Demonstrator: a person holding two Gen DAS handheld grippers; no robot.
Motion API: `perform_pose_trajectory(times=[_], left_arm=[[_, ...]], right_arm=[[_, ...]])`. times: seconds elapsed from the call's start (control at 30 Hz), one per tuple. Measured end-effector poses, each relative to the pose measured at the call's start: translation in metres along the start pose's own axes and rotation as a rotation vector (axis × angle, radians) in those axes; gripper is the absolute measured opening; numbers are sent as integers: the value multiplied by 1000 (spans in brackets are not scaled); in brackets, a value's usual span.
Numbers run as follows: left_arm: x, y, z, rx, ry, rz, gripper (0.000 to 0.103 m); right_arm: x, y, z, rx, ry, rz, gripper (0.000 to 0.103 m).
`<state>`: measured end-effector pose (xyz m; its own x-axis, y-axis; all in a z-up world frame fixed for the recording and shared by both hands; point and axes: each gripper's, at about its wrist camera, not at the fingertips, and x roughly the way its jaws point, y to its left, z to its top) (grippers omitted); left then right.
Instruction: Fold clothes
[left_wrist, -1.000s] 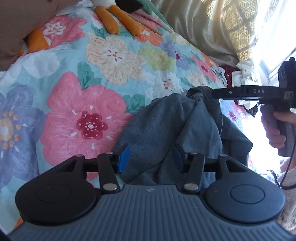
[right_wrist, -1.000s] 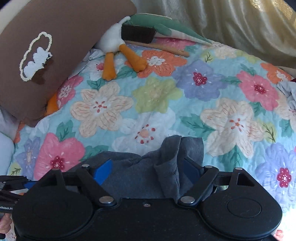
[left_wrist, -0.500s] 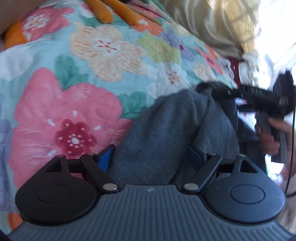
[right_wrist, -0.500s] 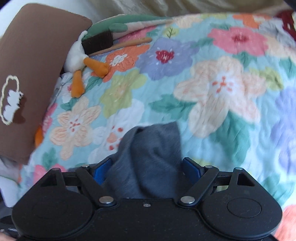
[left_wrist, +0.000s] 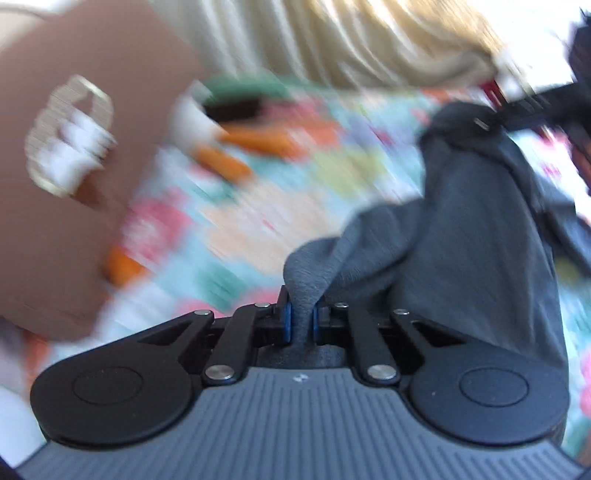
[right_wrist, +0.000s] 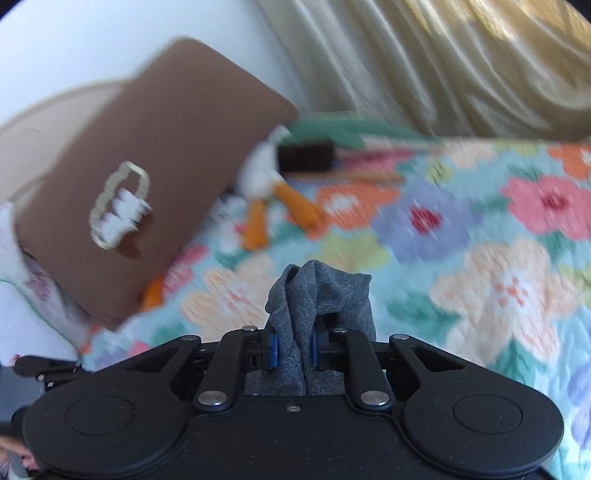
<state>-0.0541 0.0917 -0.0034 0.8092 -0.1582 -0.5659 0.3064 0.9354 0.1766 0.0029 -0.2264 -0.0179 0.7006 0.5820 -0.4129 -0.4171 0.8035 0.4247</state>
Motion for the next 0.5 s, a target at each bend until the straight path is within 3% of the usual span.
perform_pose_trajectory(times=[0.13, 0.2, 0.23, 0.3, 0.4, 0.43, 0.5], left_arm=[[-50, 37, 21, -122, -167, 109, 9], [-62, 50, 19, -153, -198, 139, 9], [-59, 54, 16, -160, -169, 121, 10], [-31, 54, 3, -156, 18, 46, 10], [11, 50, -32, -251, 277, -79, 10], [17, 50, -43, -297, 310, -110, 10], [18, 50, -53, -325, 305, -123, 10]], right_arm=[[-29, 20, 11, -92, -160, 151, 18], [-31, 22, 15, -102, -150, 174, 18], [-28, 21, 15, -97, -127, 150, 18], [-16, 16, 13, -75, -49, 91, 19], [31, -3, -5, -17, 239, -135, 21], [44, -11, -14, 12, 316, -217, 21], [52, -28, -29, 80, 370, -268, 20]])
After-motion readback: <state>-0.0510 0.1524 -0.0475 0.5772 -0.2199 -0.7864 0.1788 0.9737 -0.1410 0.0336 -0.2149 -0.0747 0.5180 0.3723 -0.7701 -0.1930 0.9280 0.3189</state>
